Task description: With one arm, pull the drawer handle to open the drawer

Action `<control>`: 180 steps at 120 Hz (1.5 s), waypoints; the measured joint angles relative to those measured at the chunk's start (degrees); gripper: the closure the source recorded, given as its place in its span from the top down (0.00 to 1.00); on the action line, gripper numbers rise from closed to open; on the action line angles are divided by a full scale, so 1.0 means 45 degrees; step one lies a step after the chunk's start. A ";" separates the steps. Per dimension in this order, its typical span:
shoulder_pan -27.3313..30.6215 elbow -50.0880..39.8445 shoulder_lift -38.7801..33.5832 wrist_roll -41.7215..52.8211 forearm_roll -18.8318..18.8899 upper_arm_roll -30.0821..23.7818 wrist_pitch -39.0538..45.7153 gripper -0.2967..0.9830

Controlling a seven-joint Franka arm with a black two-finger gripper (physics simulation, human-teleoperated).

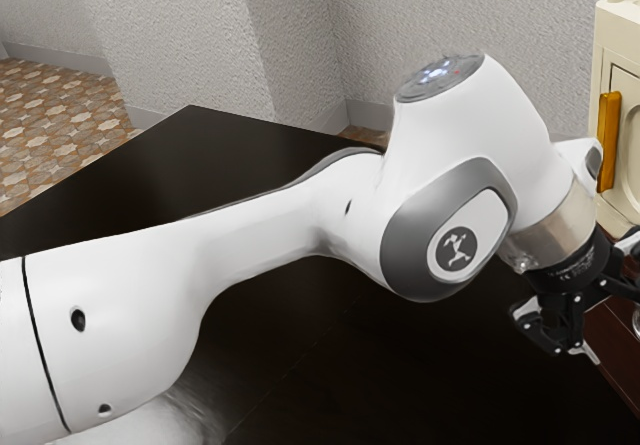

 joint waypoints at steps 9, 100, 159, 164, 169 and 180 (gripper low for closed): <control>-0.0001 -0.0014 0.0042 -0.0071 0.0018 -0.0103 0.0243 0.54; -0.0010 -0.0620 0.0003 -0.0231 0.0267 -0.0142 0.0606 0.46; 0.0461 -0.1796 -0.1238 -0.0623 0.0355 -0.0620 -0.0393 0.45; 0.0651 -0.1993 -0.1391 -0.0653 0.0387 -0.0831 -0.0446 0.45; 0.0748 -0.2116 -0.1502 -0.0681 0.0411 -0.0939 -0.0490 0.45; 0.0812 -0.2277 -0.1684 -0.0734 0.0580 -0.1037 -0.0563 0.45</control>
